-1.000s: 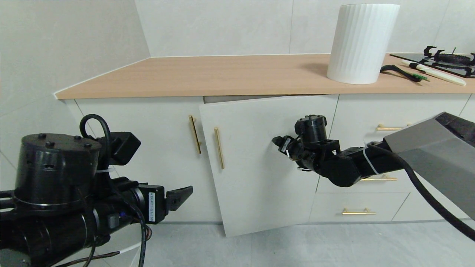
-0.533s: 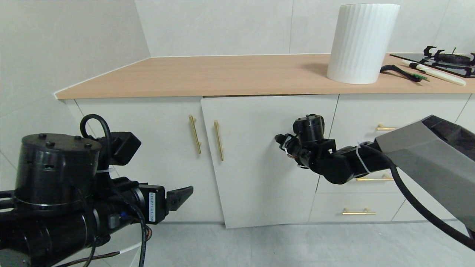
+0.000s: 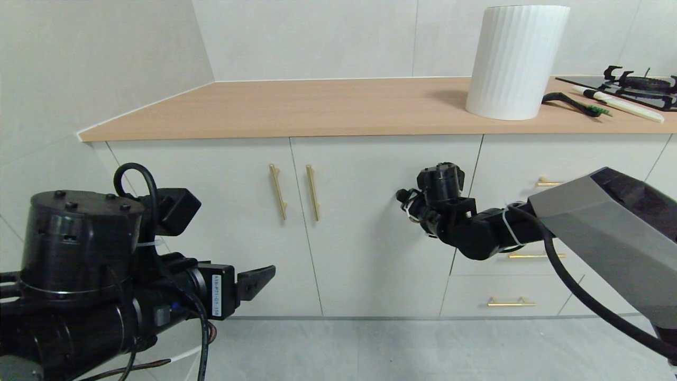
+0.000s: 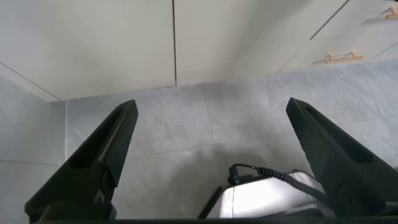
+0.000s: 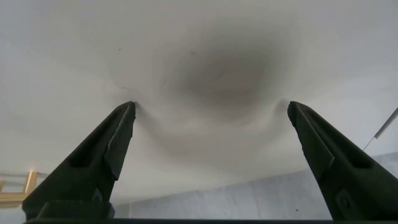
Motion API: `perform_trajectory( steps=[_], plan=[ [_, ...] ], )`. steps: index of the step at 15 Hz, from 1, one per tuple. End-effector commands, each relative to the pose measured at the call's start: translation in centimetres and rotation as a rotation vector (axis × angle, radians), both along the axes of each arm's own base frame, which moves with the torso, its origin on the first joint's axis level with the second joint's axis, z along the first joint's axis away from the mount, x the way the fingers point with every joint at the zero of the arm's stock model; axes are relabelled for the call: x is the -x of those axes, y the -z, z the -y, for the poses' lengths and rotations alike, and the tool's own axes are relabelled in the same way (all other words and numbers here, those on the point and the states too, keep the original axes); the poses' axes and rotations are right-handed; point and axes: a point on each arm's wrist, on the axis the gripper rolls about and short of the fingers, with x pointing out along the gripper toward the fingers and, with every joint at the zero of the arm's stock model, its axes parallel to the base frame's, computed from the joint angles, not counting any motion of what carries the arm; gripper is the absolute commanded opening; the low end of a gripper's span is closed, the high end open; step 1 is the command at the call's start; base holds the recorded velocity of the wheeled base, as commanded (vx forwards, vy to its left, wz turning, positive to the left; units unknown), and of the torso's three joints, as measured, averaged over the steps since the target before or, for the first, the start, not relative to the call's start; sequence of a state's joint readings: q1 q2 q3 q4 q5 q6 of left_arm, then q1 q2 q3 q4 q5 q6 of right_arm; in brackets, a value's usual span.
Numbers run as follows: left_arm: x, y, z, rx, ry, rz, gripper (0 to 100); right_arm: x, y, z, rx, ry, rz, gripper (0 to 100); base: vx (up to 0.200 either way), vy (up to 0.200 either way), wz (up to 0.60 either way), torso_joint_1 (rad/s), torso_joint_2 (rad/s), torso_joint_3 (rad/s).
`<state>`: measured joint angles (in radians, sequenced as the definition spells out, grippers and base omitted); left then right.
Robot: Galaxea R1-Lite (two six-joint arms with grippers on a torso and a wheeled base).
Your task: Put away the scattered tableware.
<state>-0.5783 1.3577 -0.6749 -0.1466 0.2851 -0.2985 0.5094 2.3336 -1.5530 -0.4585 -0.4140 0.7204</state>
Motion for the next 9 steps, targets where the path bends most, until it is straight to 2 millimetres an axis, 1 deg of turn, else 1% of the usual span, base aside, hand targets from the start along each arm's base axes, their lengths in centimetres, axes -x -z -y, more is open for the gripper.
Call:
perform_trajectory(
  steps=[1,3,7,9],
  plan=[
    [0.0,0.0,0.0,0.001,0.0,0.001,100,-0.2,0.2,-0.1,0.0,0.002,0.0,100,0.0,0.0,0.0,0.0,0.0,0.0],
    [0.0,-0.1,0.0,0.002,0.0,0.002,100,-0.2,0.3,-0.1,0.002,0.005,-0.002,100,0.0,0.0,0.0,0.0,0.0,0.0],
    [0.0,-0.1,0.0,0.002,0.0,0.002,100,0.5,-0.7,0.1,-0.003,-0.003,0.004,100,0.0,0.0,0.0,0.0,0.0,0.0],
    [0.0,-0.1,0.0,0.002,-0.002,0.004,100,2.4,-2.1,0.7,-0.012,-0.054,-0.009,100,0.0,0.0,0.0,0.0,0.0,0.0]
  ],
)
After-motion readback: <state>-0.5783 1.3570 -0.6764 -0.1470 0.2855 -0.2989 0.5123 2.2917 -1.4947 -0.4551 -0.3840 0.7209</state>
